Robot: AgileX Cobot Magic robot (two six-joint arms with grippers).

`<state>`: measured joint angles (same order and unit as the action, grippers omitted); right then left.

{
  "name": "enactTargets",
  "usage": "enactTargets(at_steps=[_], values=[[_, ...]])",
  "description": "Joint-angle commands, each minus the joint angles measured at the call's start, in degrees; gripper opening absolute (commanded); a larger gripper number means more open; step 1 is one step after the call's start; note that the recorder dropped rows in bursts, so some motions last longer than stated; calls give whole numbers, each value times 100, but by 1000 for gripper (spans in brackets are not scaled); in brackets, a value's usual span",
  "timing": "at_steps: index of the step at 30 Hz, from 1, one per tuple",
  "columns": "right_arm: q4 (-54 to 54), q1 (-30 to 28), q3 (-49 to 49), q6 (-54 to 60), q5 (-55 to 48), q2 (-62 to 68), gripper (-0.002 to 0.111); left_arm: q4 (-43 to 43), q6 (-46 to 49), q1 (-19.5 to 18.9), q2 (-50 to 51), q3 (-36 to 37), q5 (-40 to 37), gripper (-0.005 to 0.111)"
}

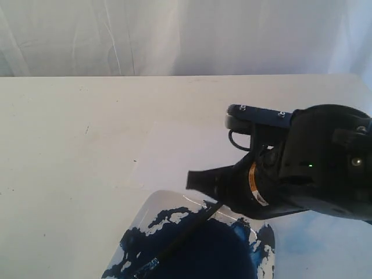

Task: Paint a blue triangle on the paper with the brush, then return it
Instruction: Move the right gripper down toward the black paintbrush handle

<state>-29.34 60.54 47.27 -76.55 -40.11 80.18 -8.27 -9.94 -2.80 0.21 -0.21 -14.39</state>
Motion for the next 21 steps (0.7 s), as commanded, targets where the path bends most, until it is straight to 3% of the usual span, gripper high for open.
enactTargets(at_steps=[1,6,11,21], values=[[-1083,-61,1,-2029,228,8,1,10,-33,12,-21,21,-14,0],[-1722,-61,1,-3447,561,111,16,10,-33,12,-21,21,-14,0],[-1749,-61,1,-3923,962,421,38,10,-33,12,-21,21,-14,0],[-1262,-88,1,-4396,833,860,39,10,-33,12,-21,21,-14,0]])
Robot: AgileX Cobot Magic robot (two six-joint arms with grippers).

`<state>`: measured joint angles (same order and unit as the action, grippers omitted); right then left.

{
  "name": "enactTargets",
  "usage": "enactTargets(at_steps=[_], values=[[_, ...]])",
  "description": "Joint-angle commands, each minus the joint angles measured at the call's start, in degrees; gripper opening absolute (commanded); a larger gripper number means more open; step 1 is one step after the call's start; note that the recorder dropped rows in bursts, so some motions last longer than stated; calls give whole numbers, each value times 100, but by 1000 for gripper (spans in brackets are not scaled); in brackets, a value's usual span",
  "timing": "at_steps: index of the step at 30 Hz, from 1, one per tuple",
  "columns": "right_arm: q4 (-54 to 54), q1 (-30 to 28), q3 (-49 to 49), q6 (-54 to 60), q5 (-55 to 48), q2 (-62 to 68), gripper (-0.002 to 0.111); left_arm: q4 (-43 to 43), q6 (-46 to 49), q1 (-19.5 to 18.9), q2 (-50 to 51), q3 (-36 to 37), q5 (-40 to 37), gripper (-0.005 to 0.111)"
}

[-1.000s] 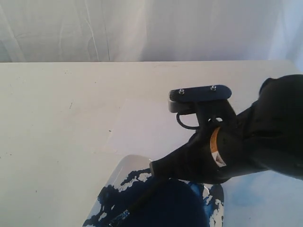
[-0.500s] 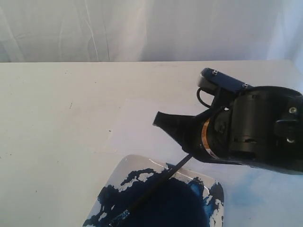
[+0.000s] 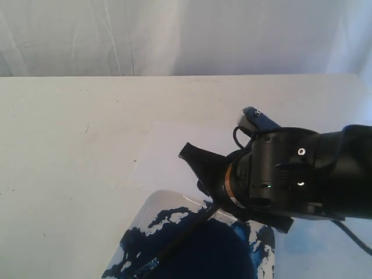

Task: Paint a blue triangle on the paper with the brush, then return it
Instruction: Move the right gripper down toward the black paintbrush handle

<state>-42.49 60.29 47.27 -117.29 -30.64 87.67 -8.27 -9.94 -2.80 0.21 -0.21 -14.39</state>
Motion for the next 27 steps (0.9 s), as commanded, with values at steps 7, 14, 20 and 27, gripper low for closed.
enactTargets(at_steps=[7,14,20,27], values=[[459,-322,1,-322,275,322,39,10,-33,12,-21,21,-14,0],[548,-526,1,-322,626,441,39,10,-33,12,-21,21,-14,0],[572,-556,1,-283,630,532,39,10,-33,12,-21,21,-14,0],[673,-556,1,-248,749,789,39,10,-33,12,-21,21,-14,0]])
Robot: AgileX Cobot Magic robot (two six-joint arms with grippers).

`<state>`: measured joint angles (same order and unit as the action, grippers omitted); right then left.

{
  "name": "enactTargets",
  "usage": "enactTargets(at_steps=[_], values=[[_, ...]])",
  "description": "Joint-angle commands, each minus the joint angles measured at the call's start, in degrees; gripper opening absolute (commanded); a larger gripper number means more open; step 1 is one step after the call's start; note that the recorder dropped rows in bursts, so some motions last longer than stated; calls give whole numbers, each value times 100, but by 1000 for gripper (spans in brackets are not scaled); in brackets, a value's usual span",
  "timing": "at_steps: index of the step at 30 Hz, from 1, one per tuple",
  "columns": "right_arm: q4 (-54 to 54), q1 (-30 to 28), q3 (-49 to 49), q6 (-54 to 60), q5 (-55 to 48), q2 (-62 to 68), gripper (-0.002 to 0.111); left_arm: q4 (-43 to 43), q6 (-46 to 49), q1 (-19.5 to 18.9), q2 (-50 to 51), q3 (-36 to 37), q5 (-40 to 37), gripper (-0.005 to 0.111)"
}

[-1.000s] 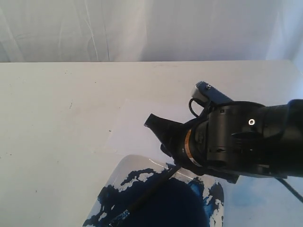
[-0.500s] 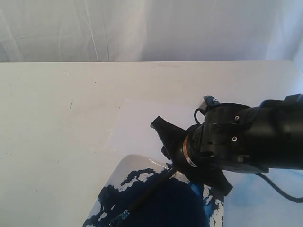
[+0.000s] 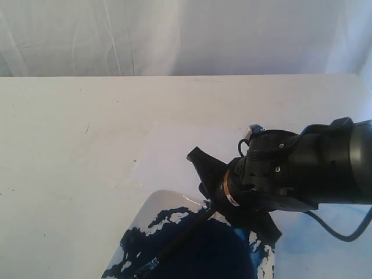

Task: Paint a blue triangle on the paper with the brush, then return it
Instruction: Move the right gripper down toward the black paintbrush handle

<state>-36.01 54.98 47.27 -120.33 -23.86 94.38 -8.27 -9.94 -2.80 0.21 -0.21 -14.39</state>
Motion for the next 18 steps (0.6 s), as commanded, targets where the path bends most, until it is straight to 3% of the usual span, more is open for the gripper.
enactTargets(at_steps=[1,18], values=[[25,-24,1,55,115,130,39,10,-33,12,-21,21,-14,0],[-9,-171,1,55,517,401,39,10,-33,12,-21,21,-14,0]])
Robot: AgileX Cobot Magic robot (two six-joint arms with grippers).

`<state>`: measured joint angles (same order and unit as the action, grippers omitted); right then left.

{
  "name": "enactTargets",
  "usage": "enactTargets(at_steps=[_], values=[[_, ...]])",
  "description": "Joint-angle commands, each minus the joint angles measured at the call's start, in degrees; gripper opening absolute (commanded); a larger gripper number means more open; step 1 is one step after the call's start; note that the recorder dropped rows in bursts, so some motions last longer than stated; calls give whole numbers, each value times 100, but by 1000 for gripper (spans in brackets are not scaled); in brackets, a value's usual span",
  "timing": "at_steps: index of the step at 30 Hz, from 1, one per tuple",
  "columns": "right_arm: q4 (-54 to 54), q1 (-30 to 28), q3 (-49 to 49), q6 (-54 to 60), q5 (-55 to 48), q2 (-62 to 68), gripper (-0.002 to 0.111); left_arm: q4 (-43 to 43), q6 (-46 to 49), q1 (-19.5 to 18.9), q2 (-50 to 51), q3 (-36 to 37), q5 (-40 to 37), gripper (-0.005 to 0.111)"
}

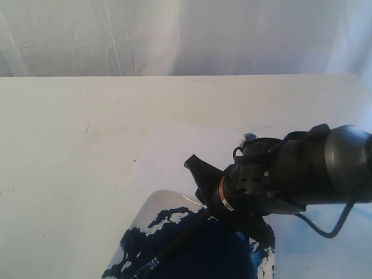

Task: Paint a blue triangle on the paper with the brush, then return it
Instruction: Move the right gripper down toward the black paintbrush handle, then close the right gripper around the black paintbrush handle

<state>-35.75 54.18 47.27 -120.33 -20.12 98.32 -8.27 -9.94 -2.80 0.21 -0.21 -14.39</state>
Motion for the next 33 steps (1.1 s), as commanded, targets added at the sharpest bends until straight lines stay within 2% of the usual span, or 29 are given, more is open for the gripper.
enactTargets(at_steps=[1,7,14,33], values=[[-35,-115,1,55,143,21,39,10,-33,12,-21,21,-14,0],[-22,-173,1,584,238,-142,39,10,-33,12,-21,21,-14,0],[44,-755,1,1266,124,-691,39,10,-33,12,-21,21,-14,0],[411,-755,-282,1226,26,-679,39,10,-33,12,-21,21,-14,0]])
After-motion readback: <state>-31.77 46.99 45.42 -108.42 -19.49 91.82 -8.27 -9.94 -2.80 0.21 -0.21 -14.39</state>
